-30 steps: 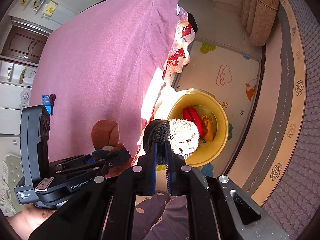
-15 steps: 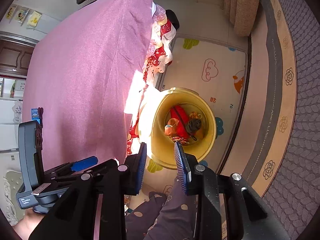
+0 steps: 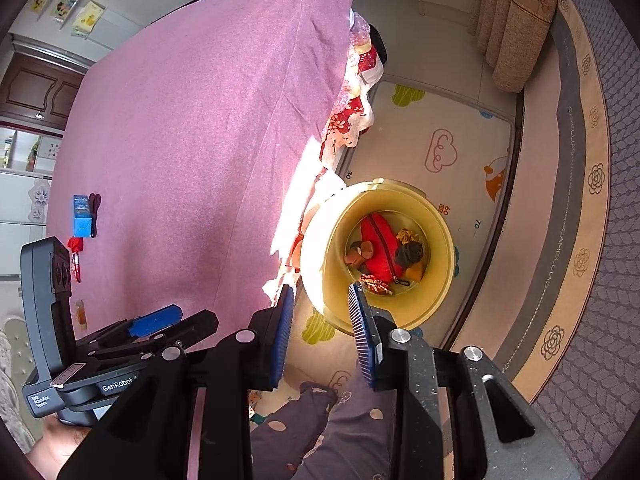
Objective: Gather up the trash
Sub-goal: 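Swing both open tools back over the bed toward the blue box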
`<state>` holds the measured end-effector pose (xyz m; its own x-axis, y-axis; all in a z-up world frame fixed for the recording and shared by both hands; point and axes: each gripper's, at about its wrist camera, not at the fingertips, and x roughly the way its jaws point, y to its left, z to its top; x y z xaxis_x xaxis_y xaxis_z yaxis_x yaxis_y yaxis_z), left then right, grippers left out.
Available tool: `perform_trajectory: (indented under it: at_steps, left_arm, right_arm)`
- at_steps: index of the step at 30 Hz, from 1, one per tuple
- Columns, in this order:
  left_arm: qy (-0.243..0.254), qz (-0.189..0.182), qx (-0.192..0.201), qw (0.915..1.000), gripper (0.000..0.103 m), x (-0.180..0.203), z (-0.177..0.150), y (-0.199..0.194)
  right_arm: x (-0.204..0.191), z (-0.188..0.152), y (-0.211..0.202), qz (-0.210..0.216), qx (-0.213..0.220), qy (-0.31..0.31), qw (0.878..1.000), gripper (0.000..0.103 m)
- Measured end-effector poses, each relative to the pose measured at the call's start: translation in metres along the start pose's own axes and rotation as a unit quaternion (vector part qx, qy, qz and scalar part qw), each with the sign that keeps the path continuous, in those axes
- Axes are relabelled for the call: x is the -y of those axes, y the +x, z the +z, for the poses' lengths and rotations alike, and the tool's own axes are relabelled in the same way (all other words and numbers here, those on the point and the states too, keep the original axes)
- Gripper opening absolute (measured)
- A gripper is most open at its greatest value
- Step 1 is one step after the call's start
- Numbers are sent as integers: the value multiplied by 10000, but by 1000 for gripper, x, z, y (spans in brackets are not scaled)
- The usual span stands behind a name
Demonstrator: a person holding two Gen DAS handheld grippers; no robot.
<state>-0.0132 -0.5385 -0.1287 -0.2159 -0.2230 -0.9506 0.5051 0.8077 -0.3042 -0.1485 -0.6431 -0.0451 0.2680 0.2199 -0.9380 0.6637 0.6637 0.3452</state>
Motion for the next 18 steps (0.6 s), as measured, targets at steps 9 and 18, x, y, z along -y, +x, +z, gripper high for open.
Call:
perform_trajectory:
  at_steps: [9,18]
  left_arm:
    - [-633,0,484,9968,80,-84,-21,-55]
    - [-1260,10,904,9879,80,-190,-61,-112]
  right_arm:
    - [-93,-14,8,188,65,-606,9980,29]
    - [-206,-55,30,432,28,-1230,9915,29]
